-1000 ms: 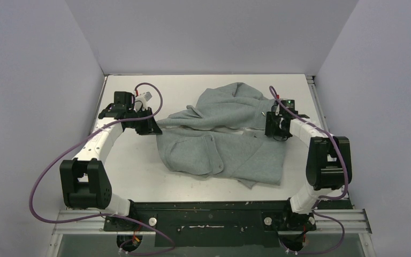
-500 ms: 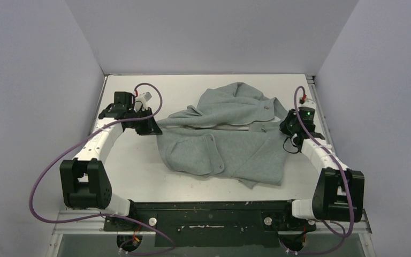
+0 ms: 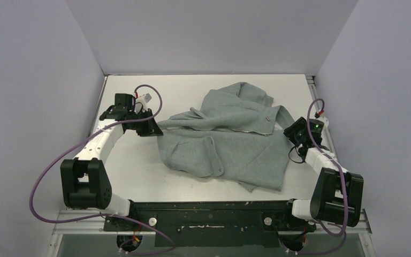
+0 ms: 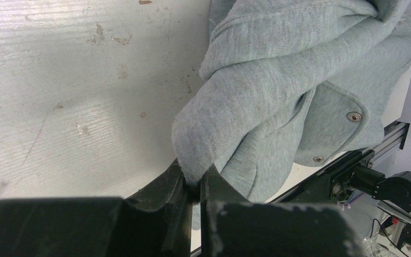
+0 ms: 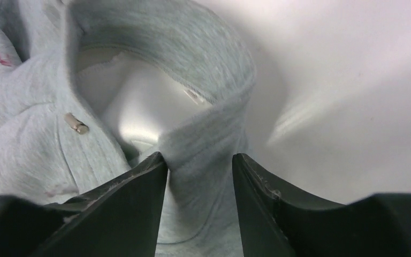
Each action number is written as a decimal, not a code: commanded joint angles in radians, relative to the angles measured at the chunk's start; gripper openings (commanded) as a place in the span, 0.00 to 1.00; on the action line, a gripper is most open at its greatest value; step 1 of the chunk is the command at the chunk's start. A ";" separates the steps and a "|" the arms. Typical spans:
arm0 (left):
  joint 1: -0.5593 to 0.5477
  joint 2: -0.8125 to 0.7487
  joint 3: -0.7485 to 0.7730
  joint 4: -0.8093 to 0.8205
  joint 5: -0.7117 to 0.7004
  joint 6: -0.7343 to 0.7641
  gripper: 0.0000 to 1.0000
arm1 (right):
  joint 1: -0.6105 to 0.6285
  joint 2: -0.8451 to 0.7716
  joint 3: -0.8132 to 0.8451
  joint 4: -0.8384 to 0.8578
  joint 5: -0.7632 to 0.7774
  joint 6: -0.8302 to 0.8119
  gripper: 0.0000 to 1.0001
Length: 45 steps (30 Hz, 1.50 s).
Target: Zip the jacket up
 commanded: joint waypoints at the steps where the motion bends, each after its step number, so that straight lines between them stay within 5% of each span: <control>1: 0.006 -0.012 0.003 0.046 0.030 -0.004 0.00 | -0.005 -0.060 0.137 -0.051 0.024 -0.145 0.49; 6: 0.003 -0.003 0.006 0.045 0.032 -0.005 0.00 | 0.009 -0.046 0.346 -0.265 -0.109 -0.356 0.50; 12: -0.005 0.005 0.014 0.041 0.035 -0.007 0.00 | 0.101 0.178 0.654 -0.618 -0.255 -0.617 0.54; 19: -0.020 0.009 0.015 0.032 0.036 -0.002 0.00 | 0.221 0.293 0.656 -0.656 -0.389 -0.597 0.50; 28: -0.026 -0.006 -0.004 0.036 0.030 -0.002 0.00 | 0.360 0.416 0.648 -0.726 -0.060 -0.625 0.57; 38: -0.026 0.004 -0.006 0.045 0.035 -0.007 0.00 | 0.386 0.459 0.592 -0.717 0.024 -0.682 0.64; 40: -0.026 0.005 -0.004 0.046 0.033 -0.008 0.00 | 0.396 0.491 0.588 -0.721 0.054 -0.678 0.59; 45: -0.026 0.004 -0.005 0.046 0.035 -0.008 0.00 | 0.396 0.482 0.536 -0.641 0.097 -0.633 0.17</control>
